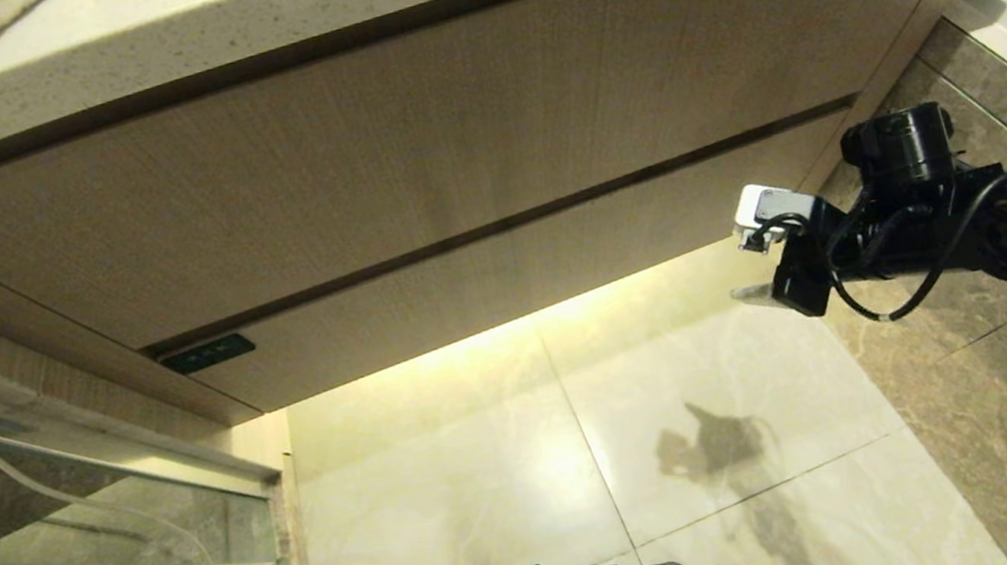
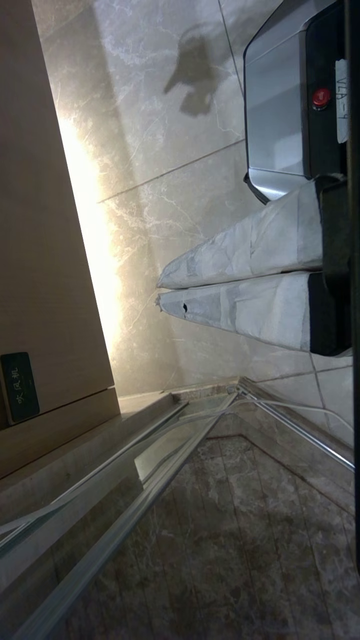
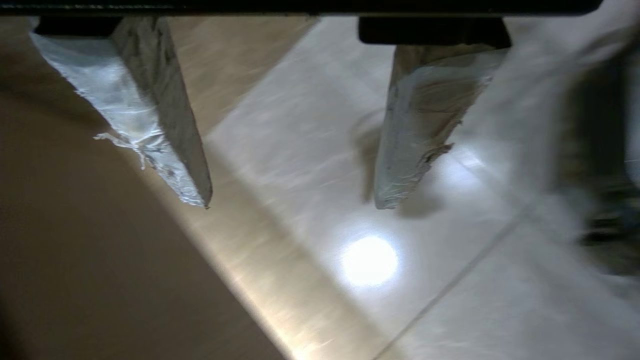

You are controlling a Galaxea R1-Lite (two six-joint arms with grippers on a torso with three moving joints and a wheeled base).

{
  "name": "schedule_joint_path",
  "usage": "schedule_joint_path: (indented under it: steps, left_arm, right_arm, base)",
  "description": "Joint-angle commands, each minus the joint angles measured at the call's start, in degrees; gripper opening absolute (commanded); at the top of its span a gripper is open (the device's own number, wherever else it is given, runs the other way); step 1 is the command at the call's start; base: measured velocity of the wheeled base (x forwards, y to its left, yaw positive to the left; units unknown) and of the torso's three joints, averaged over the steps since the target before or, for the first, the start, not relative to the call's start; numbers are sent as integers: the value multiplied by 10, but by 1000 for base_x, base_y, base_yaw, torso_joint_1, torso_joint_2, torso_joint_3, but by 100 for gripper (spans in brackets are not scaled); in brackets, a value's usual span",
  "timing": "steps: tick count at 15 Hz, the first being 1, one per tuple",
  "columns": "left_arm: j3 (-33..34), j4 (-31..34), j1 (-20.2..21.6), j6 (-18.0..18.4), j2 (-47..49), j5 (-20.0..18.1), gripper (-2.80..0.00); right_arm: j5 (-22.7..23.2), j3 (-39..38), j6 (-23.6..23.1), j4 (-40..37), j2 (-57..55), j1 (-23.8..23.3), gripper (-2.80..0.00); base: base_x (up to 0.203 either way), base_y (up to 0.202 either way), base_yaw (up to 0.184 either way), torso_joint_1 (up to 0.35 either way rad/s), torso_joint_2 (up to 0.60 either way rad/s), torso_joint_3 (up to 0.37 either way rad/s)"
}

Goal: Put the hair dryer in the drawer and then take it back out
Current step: Pull open the drawer

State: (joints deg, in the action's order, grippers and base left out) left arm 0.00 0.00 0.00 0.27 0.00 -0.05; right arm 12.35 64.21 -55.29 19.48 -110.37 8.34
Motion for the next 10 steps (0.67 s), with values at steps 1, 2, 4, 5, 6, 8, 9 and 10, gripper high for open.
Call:
schedule_joint_path:
  steps: [1,2,4,5,6,8,9,10]
  left_arm:
    - [0,0,0,0,-1,0,-280]
    - [0,0,0,0,-1,0,-280]
    - [0,-1,0,0,0,0,-280]
    - [0,0,0,0,0,0,-280]
    - [0,0,0,0,-1,0,-280]
    - [0,0,0,0,-1,0,-280]
    - [0,0,0,0,0,0,-280]
    - [0,0,0,0,0,0,-280]
  right_arm:
    - [4,-45,-98,237,-36,-3,0]
    - [7,-69,-117,333,-55,-4,0]
    - [16,-86,-139,401,-103,-3,0]
    - [24,-73,-144,429,-124,-3,0]
    - [29,-63,-147,452,-135,-2,0]
    - [30,-28,-147,492,-179,3,0]
    - [30,-11,-144,498,-192,6,0]
    - [29,4,-141,499,-204,8,0]
  base:
    - [0,0,0,0,0,0]
    - [0,0,0,0,0,0]
    - [0,0,0,0,0,0]
    - [0,0,0,0,0,0]
    - [0,0,0,0,0,0]
    - [0,0,0,0,0,0]
    - [0,0,0,0,0,0]
    - [0,0,0,0,0,0]
